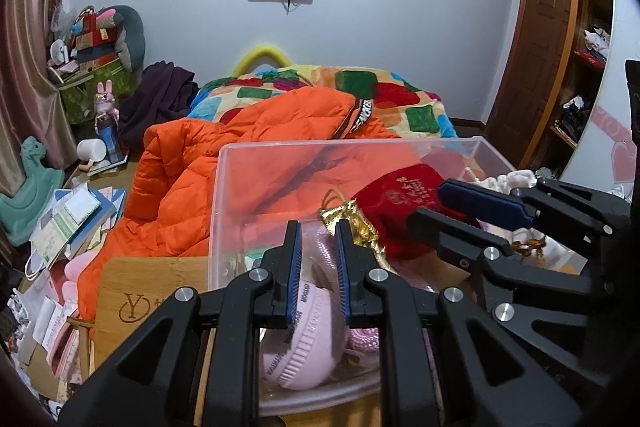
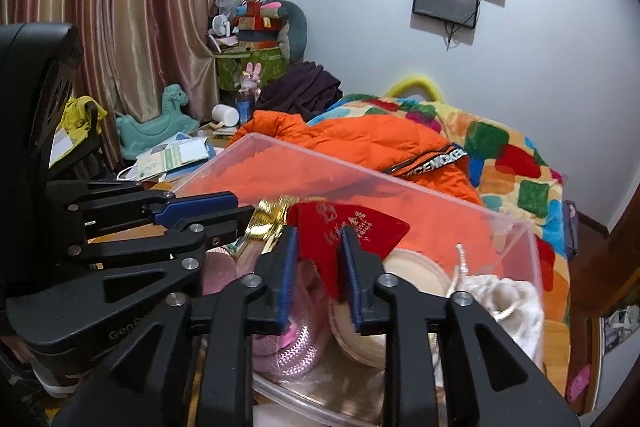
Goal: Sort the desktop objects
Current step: 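Open both tools to drop the clip and red pouch into the box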
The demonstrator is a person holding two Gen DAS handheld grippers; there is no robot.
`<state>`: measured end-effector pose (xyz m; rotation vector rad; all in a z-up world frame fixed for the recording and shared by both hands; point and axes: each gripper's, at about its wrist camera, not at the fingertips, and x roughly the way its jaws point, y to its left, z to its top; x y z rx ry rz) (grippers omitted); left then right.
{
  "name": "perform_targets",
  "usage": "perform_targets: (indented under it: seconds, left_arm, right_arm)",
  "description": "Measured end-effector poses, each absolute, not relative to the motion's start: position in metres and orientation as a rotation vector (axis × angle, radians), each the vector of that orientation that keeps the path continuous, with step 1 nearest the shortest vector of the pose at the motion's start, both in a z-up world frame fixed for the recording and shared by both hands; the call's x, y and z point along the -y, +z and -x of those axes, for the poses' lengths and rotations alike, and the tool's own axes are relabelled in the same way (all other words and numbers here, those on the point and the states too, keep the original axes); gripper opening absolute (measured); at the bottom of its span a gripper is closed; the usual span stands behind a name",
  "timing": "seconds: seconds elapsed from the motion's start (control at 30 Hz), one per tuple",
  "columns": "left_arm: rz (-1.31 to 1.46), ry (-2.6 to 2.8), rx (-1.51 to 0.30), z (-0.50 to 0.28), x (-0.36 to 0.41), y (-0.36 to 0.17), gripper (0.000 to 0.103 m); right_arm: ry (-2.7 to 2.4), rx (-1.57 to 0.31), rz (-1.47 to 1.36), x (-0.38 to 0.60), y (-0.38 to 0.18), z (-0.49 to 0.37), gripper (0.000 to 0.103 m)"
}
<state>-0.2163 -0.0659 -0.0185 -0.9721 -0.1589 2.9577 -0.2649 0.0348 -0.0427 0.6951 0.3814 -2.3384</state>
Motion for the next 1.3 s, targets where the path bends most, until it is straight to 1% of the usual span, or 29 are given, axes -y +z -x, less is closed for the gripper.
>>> perform_targets:
  seconds: [0.13,0.23,0.3,0.37,0.4,0.43,0.5,0.6,0.73,0.77,0.83,0.9,0.97,1.13,1.3]
  left_arm:
    - [0.951,2.957,0.153,0.211,0.062,-0.012,0.016]
    - [0.939,2.955,0.156,0.205,0.061,-0.008,0.017]
    - [0.932,2.957,0.151,0.200,0.059,-0.005,0.017]
    - [0.927,2.959,0.141,0.195,0.056,-0.002,0.018]
    - [0.922,2.958,0.141,0.192,0.055,0.000,0.020]
    - [0.918,2.959,0.141,0.189,0.054,0.001,0.025]
    - [0.905,2.966,0.138,0.183,0.051,0.004,0.030]
    - [0.894,2.968,0.123,0.175,0.047,0.007,0.034]
    - [0.879,2.981,0.098,0.161,0.041,0.011,0.048]
    - [0.875,2.986,0.089,0.157,0.039,0.012,0.051]
    - [0.870,2.997,0.080,0.150,0.036,0.012,0.062]
    - [0.868,3.008,0.072,0.142,0.034,0.012,0.066]
    - [0.869,3.009,0.061,0.136,0.032,0.012,0.067]
    - [0.886,3.012,0.060,0.122,0.029,0.005,0.073]
    - [0.912,3.002,0.089,0.108,0.028,-0.006,0.074]
  right_arm:
    - [-2.371,-0.395,-0.676,-0.042,-0.037,0.260,0.029]
    - [-2.398,-0.391,-0.661,-0.050,-0.032,0.255,0.036]
    - [-2.419,-0.391,-0.648,-0.055,-0.028,0.249,0.043]
    - [-2.433,-0.393,-0.638,-0.059,-0.025,0.246,0.047]
    - [-2.442,-0.394,-0.630,-0.061,-0.022,0.241,0.050]
    - [-2.447,-0.393,-0.624,-0.064,-0.021,0.239,0.051]
    - [-2.460,-0.390,-0.611,-0.069,-0.018,0.233,0.057]
    - [-2.483,-0.392,-0.588,-0.076,-0.013,0.222,0.064]
    - [-2.507,-0.394,-0.566,-0.084,-0.009,0.208,0.070]
    - [-2.511,-0.390,-0.562,-0.087,-0.008,0.204,0.072]
    - [-2.518,-0.383,-0.559,-0.093,-0.007,0.196,0.075]
    - [-2.529,-0.371,-0.554,-0.100,-0.007,0.190,0.082]
    - [-2.538,-0.355,-0.556,-0.109,-0.008,0.184,0.082]
    - [-2.545,-0.291,-0.610,-0.130,-0.015,0.174,0.082]
    - [-2.521,-0.235,-0.691,-0.144,-0.031,0.166,0.082]
